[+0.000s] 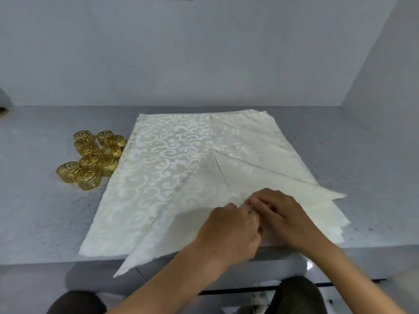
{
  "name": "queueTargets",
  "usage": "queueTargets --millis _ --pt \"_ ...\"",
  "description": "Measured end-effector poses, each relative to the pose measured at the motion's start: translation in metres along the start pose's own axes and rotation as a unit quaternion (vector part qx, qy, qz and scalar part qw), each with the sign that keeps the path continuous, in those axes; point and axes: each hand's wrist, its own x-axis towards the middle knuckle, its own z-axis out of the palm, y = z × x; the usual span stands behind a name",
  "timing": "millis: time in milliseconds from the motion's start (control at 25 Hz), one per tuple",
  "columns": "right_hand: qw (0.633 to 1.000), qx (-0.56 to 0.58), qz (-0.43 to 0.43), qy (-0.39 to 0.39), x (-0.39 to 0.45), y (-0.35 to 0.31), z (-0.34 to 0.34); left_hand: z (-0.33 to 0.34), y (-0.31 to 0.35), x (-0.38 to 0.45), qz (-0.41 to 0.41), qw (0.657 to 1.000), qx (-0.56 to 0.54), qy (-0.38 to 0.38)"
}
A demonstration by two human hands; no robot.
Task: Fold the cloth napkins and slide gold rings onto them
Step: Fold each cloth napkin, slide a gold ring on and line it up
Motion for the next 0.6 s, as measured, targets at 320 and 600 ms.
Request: queueTargets --millis 320,600 --pt "0.952 -0.298 -0.006 0.074 0.012 -0.012 0.041 -0.022 -0.086 -0.026 -0.168 0.982 -0.083 -0.010" --pt "0.962 -0.242 -0.078 0.096 0.003 -0.003 0.046 -0.014 -0.107 -0.037 -0.091 0.977 -0.192 0.005"
